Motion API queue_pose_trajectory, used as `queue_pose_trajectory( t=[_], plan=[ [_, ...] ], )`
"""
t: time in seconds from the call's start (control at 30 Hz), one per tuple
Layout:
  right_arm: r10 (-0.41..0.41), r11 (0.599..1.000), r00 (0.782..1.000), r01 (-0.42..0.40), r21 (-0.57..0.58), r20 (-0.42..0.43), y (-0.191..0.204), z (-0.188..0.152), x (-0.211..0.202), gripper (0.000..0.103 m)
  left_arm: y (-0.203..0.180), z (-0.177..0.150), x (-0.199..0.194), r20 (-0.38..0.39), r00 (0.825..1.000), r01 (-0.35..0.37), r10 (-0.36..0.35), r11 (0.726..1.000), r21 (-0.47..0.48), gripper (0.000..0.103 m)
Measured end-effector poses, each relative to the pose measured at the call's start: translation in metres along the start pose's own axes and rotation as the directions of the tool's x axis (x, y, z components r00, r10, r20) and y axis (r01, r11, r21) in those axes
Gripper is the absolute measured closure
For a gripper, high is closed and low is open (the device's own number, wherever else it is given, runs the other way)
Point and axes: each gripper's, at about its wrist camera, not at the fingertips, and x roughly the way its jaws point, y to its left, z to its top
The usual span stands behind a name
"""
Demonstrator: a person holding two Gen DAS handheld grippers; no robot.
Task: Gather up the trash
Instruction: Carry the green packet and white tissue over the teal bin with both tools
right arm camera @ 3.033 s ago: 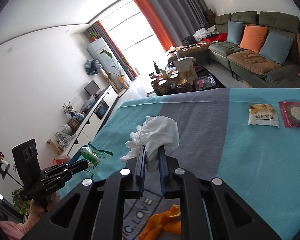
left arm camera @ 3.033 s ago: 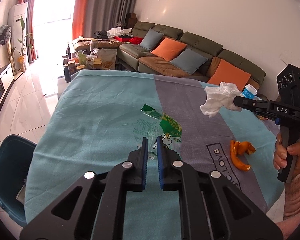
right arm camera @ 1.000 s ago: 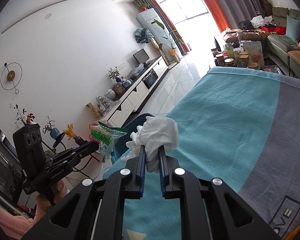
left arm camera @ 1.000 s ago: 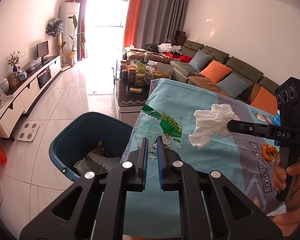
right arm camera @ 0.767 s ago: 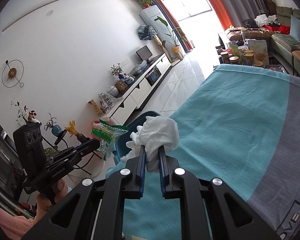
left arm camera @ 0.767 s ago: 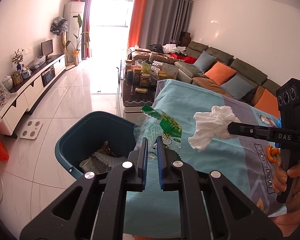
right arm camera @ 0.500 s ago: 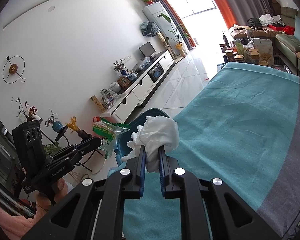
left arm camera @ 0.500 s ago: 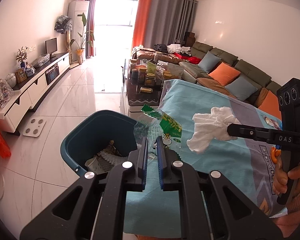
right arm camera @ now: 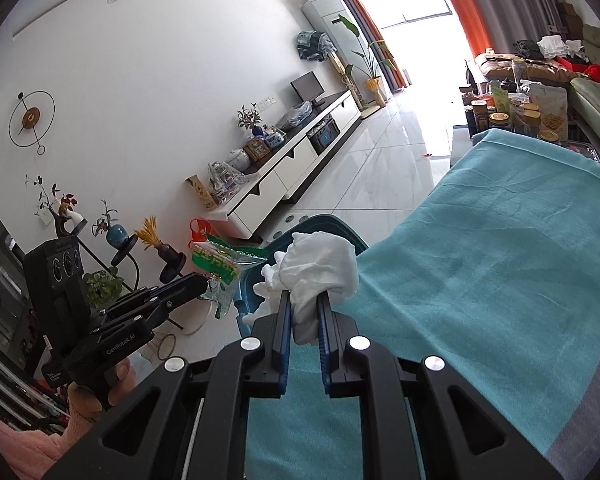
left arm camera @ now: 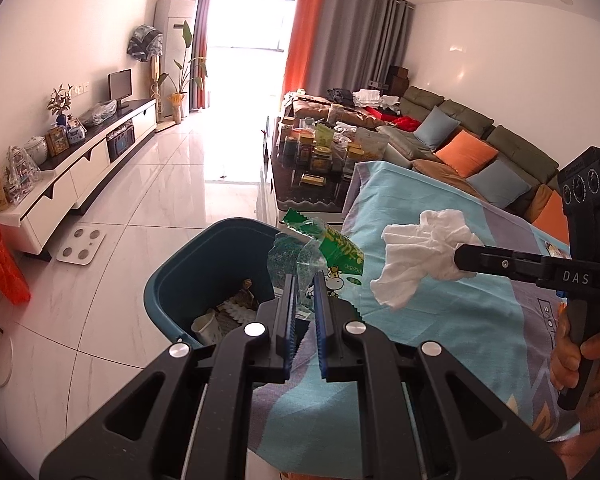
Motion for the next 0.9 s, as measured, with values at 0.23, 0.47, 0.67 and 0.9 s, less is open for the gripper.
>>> queue_pose_trajectory(
  t=[0.23,0.47,0.67,0.9],
  plan=[
    [0.002,1.0,1.0,-0.002,-0.008,-0.022,0.003,0.005,0.013,0.092,0.002,0.002,0.006,-0.005,1.0,-0.016,0.016,1.0,-0.006,0.094],
    [-0.001,1.0,0.999,0.0,-0.021,-0.042,0.007,0.01,0.025,0.092,0.0,0.002,0.014,-0.011,1.0,-0.026,0.026,1.0,-0.012,0.094],
    [-0.009,0.999,0.998,0.007,-0.033,-0.065,0.011,0.015,0.039,0.092,0.0,0.002,0.02,-0.016,0.999,-0.042,0.042,0.999,-0.018,0.094],
    [-0.026,0.999,0.995,0.022,-0.048,-0.092,0.018,0.017,0.055,0.092,0.003,-0.001,0.029,-0.031,0.998,-0.054,0.053,0.998,-0.034,0.094]
  ],
)
